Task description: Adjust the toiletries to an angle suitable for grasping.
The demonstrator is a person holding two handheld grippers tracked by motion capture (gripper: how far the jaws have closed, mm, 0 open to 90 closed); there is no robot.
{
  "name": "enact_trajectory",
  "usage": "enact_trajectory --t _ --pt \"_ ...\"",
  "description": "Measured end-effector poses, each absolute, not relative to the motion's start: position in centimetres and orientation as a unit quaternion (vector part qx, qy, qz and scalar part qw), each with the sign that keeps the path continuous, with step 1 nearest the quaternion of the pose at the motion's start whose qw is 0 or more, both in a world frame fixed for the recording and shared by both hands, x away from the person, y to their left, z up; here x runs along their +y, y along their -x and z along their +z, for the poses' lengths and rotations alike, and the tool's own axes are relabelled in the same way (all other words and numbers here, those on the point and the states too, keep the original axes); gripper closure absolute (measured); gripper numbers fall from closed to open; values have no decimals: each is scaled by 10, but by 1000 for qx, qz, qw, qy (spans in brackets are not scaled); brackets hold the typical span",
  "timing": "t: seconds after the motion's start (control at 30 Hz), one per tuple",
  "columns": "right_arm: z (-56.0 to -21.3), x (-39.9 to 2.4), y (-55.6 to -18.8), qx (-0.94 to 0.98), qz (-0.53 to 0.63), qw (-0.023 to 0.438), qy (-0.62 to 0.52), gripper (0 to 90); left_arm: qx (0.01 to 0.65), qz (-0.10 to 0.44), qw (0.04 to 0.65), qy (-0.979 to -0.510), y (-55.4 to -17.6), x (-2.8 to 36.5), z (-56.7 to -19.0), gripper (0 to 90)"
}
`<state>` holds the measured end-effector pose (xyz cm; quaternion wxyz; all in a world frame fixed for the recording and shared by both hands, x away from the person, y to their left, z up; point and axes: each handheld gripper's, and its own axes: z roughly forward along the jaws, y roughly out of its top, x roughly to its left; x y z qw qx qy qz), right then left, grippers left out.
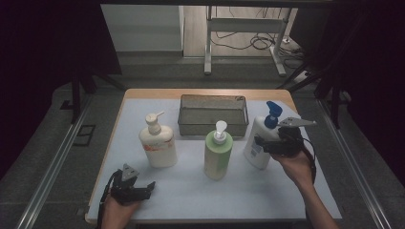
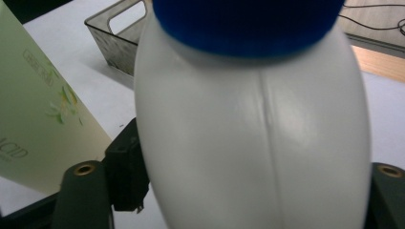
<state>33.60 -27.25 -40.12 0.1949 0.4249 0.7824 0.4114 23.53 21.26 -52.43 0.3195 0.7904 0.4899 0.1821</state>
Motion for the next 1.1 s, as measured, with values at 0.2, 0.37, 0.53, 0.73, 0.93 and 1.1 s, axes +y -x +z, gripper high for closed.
enact_trajectory --t 0.2,0.37,0.53,0.73,0.93,1.1 --pt "-400 -271 -336 781 407 207 -425 376 490 182 320 -790 -235 213 -524 123" --pt "-399 -270 -336 785 400 210 -424 385 490 182 320 -790 -235 213 -524 123" --pt "-397 -270 -336 791 391 208 -422 391 490 182 320 -790 -235 213 -524 123" --pt "-394 -268 -335 799 380 207 -417 396 490 182 320 -790 -235 213 -524 123" --pt "-391 -267 -333 803 374 209 -413 398 489 182 319 -791 -236 213 -524 123" --pt "-387 -268 -331 803 378 208 -410 399 489 182 320 -791 -236 213 -524 123"
